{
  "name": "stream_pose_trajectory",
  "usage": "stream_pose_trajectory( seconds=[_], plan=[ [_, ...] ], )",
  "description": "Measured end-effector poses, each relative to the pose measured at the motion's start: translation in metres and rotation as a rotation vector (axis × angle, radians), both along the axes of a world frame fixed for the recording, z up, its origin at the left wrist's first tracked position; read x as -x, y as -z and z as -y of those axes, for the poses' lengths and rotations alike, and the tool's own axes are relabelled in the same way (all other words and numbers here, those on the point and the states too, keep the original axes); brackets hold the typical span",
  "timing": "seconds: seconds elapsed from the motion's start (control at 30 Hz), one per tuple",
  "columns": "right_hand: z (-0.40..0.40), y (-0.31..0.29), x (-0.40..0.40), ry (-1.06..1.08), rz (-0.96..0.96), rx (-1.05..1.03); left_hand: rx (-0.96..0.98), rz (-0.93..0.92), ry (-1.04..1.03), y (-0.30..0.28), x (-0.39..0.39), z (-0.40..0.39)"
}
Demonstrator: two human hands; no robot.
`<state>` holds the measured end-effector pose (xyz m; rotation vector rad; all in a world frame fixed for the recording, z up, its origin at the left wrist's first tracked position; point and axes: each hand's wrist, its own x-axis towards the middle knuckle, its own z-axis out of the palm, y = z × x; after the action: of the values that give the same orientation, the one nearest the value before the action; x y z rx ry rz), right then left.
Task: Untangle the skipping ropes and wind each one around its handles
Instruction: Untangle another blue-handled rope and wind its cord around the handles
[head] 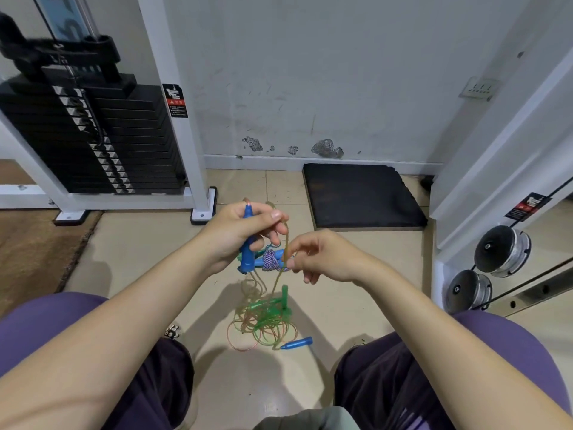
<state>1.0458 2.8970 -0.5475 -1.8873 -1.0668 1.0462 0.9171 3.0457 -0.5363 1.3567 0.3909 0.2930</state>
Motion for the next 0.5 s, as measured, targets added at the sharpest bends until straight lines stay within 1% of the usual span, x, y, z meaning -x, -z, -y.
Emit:
stream_pose_trajectory(
  seconds=[0.07,0.17,0.23,0.33,0.43,0.5],
  plan=[
    [-0.001,-0.001,0.001,0.029,0.023,-0.044,-0.024,-0.019,0.027,0.001,0.0,-0.001],
    [-0.002,-0.009,0.002,0.066,-0.057,-0.17,-0.116,-0.17,0.112,0.005,0.001,-0.005],
    [-0.002,-0.016,0.004,0.101,-0.122,-0.264,-0.248,-0.278,0.216,0.011,0.003,-0.006],
    [-0.003,-0.028,0.006,0.14,-0.181,-0.404,-0.431,-0.358,0.321,0.015,0.004,0.0],
    [-0.002,-0.036,0.004,0.182,-0.228,-0.475,-0.494,-0.401,0.314,0.018,0.004,0.004],
    [-0.001,-0.035,0.002,0.193,-0.222,-0.464,-0.536,-0.402,0.286,0.02,0.006,0.001]
  ],
)
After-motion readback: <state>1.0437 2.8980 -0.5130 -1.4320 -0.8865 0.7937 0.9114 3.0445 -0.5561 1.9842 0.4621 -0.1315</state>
